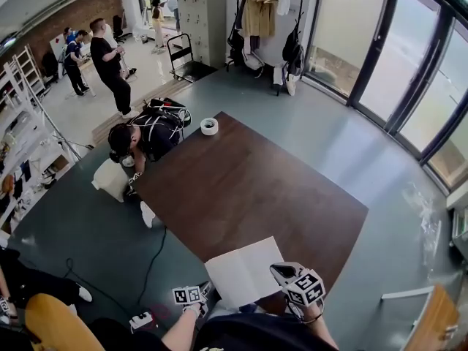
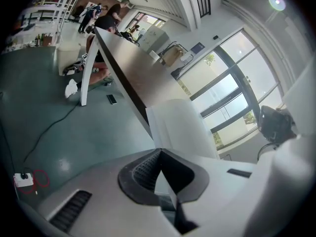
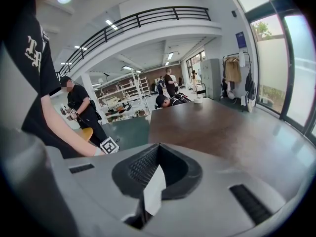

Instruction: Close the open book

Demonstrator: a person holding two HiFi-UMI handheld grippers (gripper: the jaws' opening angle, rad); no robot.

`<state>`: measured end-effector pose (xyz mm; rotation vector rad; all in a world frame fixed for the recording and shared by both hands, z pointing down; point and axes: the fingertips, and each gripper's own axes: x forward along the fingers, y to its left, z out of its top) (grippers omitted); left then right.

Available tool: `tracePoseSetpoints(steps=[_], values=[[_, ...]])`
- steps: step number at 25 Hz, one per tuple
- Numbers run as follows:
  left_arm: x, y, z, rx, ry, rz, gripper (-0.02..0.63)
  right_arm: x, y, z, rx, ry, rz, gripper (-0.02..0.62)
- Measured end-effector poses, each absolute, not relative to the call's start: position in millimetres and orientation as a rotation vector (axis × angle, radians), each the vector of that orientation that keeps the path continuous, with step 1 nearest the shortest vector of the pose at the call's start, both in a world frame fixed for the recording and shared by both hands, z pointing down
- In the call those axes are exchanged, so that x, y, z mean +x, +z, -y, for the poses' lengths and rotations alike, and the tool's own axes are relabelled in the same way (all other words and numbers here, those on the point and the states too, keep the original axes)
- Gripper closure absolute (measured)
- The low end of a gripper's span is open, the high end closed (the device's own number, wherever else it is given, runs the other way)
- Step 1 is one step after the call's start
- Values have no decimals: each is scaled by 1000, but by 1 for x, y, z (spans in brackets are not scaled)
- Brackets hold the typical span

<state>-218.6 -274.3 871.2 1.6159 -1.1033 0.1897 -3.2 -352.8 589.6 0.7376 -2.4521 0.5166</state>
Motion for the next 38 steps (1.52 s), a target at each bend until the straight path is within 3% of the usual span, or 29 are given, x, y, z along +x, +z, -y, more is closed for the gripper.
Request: tracePoseSetpoints(steps=[20,38], values=[[-206,949,257,1573,336,920,601,-10,616,311,699,564,2333,607],[-181,930,271,1643,285,893,601,-17,619,292,662,561,2314,607]])
